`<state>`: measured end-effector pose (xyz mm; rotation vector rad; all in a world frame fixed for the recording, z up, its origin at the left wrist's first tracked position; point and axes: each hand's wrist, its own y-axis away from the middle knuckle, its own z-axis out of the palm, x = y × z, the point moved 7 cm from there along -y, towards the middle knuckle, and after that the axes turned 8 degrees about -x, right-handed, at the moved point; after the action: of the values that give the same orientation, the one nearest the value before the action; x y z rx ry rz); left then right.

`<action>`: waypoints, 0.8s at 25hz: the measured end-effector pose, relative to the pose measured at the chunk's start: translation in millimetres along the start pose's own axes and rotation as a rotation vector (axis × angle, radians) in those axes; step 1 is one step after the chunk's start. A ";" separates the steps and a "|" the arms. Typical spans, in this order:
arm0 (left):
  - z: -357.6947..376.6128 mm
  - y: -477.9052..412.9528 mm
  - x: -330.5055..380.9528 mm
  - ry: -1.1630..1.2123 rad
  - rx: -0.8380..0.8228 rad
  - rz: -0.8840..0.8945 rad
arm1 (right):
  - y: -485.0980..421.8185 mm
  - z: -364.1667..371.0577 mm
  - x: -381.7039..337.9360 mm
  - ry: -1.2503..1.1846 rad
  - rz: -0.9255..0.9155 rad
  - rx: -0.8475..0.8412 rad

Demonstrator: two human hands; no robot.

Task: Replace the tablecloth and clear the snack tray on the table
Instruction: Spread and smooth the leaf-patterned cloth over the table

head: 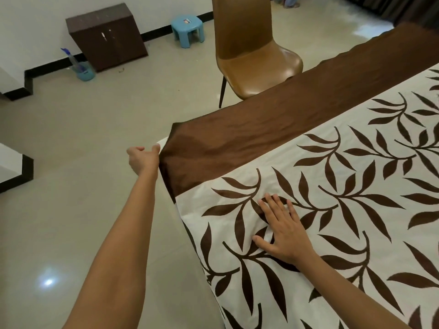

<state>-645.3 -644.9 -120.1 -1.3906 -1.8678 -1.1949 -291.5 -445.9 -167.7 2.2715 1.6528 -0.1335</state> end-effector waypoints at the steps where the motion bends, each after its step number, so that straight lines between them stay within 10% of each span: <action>1: 5.6 3.0 -7.8 -0.025 0.021 -0.035 | 0.7 0.7 0.0 -0.003 -0.001 0.002; 6: 45.5 18.7 -63.3 0.129 -0.337 -0.364 | -9.4 -6.4 -1.5 -0.101 0.048 0.077; 11: 41.9 27.0 -49.8 -0.459 -0.745 -0.247 | -49.7 -18.7 -28.0 -0.119 0.068 0.123; 15: 23.5 17.7 -47.3 -0.699 -0.748 -0.231 | -77.1 -34.8 -34.8 -0.156 0.063 0.188; 20: 21.0 20.1 -46.2 0.077 -0.751 -0.202 | -105.7 -30.5 -48.8 -0.122 0.014 0.045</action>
<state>-608.8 -647.0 -160.6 -1.4912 -1.5890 -2.1672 -410.1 -451.6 -148.0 2.2588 1.5859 -0.3029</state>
